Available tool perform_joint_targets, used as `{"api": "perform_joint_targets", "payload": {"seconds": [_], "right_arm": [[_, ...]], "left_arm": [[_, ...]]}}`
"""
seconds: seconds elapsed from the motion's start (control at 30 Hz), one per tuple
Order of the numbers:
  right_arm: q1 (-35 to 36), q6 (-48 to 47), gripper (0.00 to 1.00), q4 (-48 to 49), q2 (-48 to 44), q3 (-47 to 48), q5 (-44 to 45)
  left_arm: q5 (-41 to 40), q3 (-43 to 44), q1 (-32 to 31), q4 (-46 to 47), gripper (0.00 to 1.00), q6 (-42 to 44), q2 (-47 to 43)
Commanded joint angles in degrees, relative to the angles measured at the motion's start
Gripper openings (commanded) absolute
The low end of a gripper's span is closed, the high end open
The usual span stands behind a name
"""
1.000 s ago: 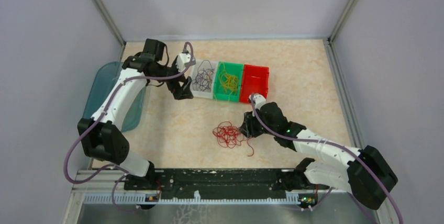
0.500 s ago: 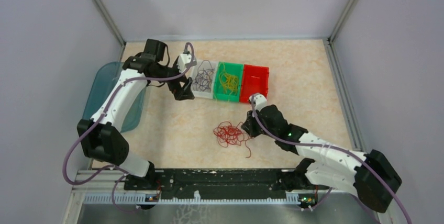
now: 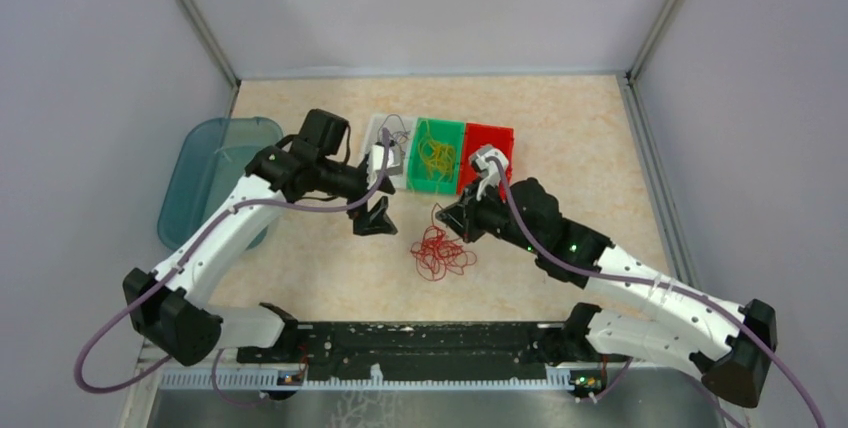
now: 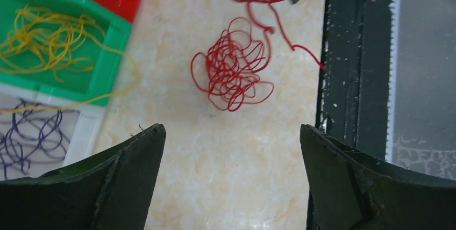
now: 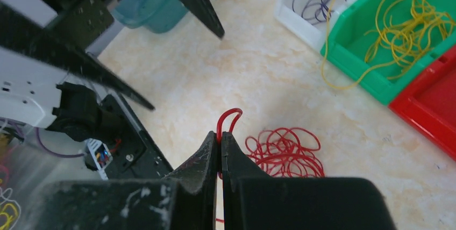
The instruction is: Untangle the cables
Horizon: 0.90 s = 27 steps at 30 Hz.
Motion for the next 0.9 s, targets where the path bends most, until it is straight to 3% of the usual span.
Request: {"api": "perform_joint_targets", "payload": {"seconds": [0.0,0.2,0.43,0.87], "right_arm": [[0.7,0.5,0.00,1.6,2.5,7.8,-2.5],[0.7,4.4,0.00,11.7,4.0,9.6,-3.8],[0.7,10.0,0.00,24.4,4.3,6.7,-3.6],[1.7,14.7,0.00,32.1,5.3,6.0,-3.0]], "left_arm": [[6.3,-2.3,-2.8,10.0,1.00,-9.4,-4.8],[11.4,-4.4,-2.8,18.8,0.96,-18.0,-6.9],[10.9,-12.5,-3.5,37.3,0.90,-26.8,-12.4],[8.0,-14.3,-8.9,44.6,0.81,-32.3,-10.0]]}}
